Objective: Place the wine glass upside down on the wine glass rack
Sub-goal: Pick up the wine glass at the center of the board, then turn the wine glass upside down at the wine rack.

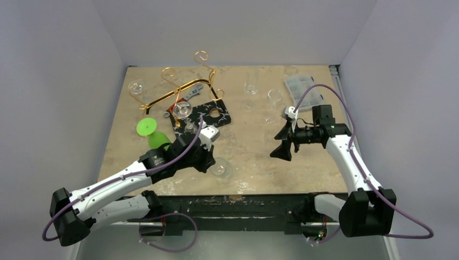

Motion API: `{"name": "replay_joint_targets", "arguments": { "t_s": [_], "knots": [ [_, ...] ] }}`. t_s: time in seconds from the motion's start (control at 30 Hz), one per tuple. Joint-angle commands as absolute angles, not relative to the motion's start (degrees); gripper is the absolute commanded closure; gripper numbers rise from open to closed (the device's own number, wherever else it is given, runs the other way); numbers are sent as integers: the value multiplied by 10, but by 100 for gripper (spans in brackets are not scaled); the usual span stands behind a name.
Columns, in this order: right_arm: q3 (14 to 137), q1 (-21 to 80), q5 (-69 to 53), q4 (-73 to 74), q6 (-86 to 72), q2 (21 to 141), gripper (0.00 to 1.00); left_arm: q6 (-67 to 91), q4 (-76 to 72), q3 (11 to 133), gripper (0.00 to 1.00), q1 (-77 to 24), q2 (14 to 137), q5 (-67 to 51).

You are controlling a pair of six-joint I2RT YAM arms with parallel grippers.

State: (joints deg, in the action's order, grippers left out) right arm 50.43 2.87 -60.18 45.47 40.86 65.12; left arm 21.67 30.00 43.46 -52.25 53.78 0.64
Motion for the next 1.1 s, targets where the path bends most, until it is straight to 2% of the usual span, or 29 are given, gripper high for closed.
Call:
{"name": "replay_joint_targets", "arguments": {
  "t_s": [0.0, 0.57, 1.07],
  "knots": [
    [524, 26, -644, 480, 399, 671, 6, 217, 158, 424, 100, -543, 518, -2],
    [473, 27, -637, 336, 229, 663, 9, 217, -18, 389, 100, -605, 533, 100],
    [453, 27, -683, 282, 172, 671, 9, 208, -66, 386, 100, -629, 545, 150]
  ]
}}
